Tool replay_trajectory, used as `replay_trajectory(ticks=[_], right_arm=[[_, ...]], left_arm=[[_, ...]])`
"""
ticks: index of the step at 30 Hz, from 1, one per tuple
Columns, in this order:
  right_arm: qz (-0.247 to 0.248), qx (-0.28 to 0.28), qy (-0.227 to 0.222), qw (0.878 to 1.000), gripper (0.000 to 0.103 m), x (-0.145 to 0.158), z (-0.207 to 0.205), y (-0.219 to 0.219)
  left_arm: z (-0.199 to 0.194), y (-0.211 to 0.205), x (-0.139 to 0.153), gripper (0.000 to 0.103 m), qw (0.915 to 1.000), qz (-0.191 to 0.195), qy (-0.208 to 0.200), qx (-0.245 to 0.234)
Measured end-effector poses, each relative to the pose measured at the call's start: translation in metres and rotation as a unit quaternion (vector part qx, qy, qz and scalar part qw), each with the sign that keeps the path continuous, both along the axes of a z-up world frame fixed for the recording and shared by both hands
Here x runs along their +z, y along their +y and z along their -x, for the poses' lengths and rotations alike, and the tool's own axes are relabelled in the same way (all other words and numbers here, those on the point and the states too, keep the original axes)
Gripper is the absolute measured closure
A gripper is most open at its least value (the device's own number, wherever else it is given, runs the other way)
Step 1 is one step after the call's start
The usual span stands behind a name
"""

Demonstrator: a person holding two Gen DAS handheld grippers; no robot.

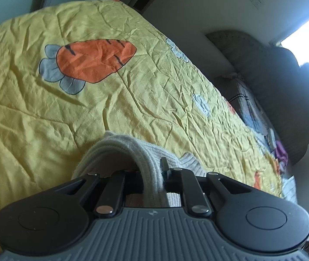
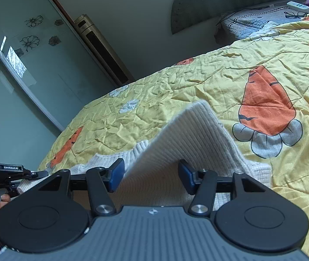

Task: Fold small clothes
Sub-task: 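Open both grippers to release the folded sweater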

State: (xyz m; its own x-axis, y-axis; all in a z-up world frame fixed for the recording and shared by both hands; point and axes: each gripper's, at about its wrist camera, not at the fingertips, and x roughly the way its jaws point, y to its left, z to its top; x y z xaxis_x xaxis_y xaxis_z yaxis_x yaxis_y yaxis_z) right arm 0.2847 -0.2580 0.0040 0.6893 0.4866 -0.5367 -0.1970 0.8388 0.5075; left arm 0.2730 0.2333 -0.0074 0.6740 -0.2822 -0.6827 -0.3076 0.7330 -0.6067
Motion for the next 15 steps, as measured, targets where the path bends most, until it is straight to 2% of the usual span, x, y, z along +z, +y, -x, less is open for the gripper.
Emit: replay_trajectory(ticks=[2,5,9,11,15], right_arm=[[0.003,-0.003,0.003,1.000,0.040,-0.003,-0.002,0.000],[0.010,-0.006,0.001,1.000,0.040,-0.005,-0.002,0.002],[0.025,-0.006,-0.001,1.000,0.040,-0.005,-0.002,0.005],[0.035,-0.005,-0.004,0.999,0.039,-0.004,0.000,0.008],[0.070,0.032,-0.024,0.997,0.037,0.004,0.011,0.028]], left_arm=[[-0.001,0.004,-0.002,0.090,0.9998,0.018,0.001,0.007],[-0.002,0.008,-0.005,0.081,0.9986,0.049,-0.007,0.018],[0.001,0.016,-0.004,0.054,0.9942,0.093,-0.035,0.042],[0.005,0.014,0.005,0.052,0.9948,0.070,-0.054,0.051],[0.010,-0.013,0.030,0.050,0.9953,-0.056,-0.077,0.017]])
